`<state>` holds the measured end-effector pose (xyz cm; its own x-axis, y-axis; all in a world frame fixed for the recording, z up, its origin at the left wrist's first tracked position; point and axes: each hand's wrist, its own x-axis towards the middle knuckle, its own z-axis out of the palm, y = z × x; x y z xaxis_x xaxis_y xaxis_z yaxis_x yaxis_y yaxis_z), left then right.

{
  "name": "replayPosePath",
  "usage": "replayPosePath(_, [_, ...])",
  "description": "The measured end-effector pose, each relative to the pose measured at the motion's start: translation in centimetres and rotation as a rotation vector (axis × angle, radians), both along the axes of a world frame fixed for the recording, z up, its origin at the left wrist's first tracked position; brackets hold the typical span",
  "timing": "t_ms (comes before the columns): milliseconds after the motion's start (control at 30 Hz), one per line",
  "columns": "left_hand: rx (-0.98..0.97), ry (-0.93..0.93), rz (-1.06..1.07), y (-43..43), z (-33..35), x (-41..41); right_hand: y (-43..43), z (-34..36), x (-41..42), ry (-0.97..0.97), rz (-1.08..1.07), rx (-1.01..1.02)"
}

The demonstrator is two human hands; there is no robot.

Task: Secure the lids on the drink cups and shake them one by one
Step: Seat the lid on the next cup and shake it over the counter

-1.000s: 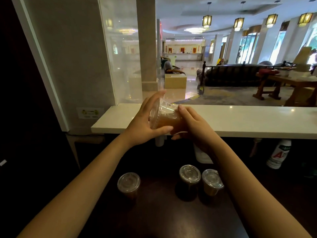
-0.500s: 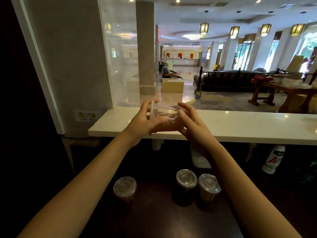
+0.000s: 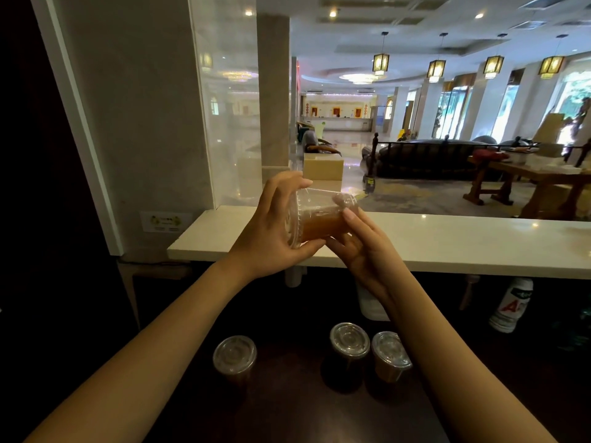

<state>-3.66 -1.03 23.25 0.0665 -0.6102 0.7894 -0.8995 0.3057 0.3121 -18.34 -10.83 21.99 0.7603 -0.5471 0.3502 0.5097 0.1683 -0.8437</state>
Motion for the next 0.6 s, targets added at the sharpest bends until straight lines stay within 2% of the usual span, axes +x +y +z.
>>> replayPosePath(100, [-0.004,0.043,0.020,-0.7,0.1,0.0,-0.6,1.0,0.7,-0.009,-0.010,-0.008])
replayPosePath(267, [0.057,0.160,0.106,-2.1,0.0,0.0,-2.8,4.1,1.9,0.078,-0.153,-0.090])
replayPosePath(433, [0.079,0.317,0.156,-4.7,0.1,0.1,-4.5,6.9,3.6,0.267,-0.318,-0.387])
replayPosePath(600, [0.136,0.480,0.097,-8.1,1.1,0.9,-5.8,9.6,5.7,0.421,-0.424,-0.666])
